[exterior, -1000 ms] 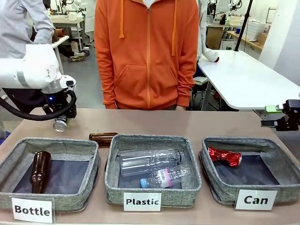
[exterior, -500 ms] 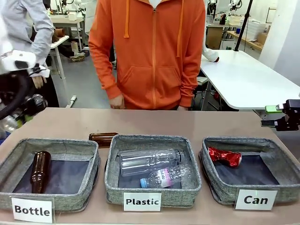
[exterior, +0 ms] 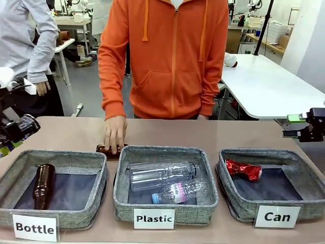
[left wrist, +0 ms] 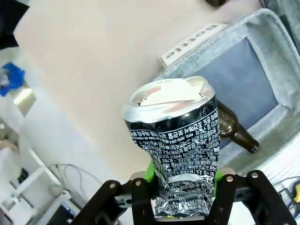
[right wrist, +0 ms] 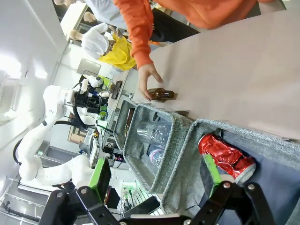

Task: Sort the can waste into the basket.
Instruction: Pick up the can waste from the table and place it in the right Fabric basket.

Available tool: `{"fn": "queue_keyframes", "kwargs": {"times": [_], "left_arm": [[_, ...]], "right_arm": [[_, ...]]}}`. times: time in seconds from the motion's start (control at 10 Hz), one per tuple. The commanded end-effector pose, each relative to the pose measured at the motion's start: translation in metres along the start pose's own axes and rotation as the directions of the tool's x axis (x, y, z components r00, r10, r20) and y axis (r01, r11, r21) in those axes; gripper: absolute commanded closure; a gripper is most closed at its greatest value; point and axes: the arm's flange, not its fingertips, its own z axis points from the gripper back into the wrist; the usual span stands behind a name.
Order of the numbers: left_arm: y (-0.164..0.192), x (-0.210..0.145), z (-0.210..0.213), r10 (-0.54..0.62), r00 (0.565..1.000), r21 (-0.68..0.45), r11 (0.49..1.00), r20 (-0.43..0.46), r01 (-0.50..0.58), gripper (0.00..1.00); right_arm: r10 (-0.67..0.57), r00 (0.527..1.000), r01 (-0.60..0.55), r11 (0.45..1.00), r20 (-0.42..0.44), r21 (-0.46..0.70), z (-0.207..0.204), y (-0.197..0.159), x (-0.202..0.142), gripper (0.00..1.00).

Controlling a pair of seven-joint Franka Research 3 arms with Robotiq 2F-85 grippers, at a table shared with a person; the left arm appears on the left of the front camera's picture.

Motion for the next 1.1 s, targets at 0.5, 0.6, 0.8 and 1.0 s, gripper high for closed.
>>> {"fn": "queue_keyframes", "kwargs": {"times": [0.5, 0.6, 0.8, 1.0], "left_arm": [[-0.100, 0.031, 0.025, -0.400, 0.902, -0.047, 0.910, 0.161, 0.412, 0.62], [-0.123, 0.041, 0.022, -0.444, 0.883, -0.023, 0.892, 0.152, 0.452, 0.62], [-0.169, 0.076, 0.010, -0.612, 0.762, -0.005, 0.779, 0.213, 0.627, 0.62], [-0.212, 0.120, -0.001, -0.715, 0.660, 0.038, 0.685, 0.230, 0.728, 0.62]], "right_arm": [[0.000, 1.000, 0.000, 1.000, 0.000, 0.000, 0.000, 0.000, 0.000, 0.00], [0.045, 0.997, -0.046, 0.999, 0.056, 0.008, 0.031, 0.033, 0.007, 0.00], [-0.059, 0.997, 0.059, 0.998, 0.042, -0.004, 0.082, 0.072, 0.011, 0.00], [-0.086, 0.994, 0.090, 0.995, 0.063, -0.052, 0.110, 0.086, -0.002, 0.00]]}}
